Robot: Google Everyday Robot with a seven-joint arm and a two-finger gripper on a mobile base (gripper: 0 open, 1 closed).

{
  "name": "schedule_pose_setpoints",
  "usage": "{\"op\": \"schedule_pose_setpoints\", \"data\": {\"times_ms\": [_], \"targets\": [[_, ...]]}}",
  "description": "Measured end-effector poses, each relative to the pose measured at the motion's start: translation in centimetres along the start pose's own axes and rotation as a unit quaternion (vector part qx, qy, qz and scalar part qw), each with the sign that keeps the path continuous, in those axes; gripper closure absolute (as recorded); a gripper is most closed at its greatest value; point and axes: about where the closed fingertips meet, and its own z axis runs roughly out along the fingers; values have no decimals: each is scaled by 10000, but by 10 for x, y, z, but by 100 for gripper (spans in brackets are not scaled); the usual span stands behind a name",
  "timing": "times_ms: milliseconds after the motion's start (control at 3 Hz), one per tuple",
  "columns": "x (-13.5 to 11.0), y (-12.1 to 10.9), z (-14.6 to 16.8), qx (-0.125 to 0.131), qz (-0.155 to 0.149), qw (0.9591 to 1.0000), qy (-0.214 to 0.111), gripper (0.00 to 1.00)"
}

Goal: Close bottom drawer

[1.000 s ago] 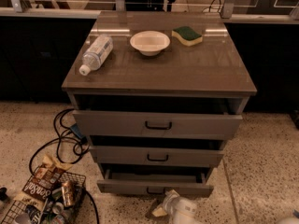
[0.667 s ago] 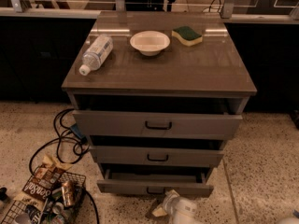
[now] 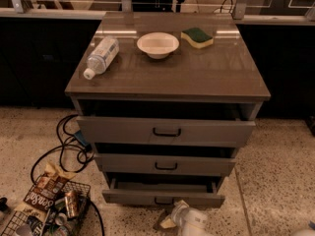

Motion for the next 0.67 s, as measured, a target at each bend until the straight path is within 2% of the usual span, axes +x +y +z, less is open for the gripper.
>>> {"op": "schedule_pose_setpoints", "data": {"times_ms": [333, 667], "targets": [[0, 0, 0, 0, 0, 10000, 0, 18], [0, 1, 0, -6, 1, 10000, 1, 41]]}}
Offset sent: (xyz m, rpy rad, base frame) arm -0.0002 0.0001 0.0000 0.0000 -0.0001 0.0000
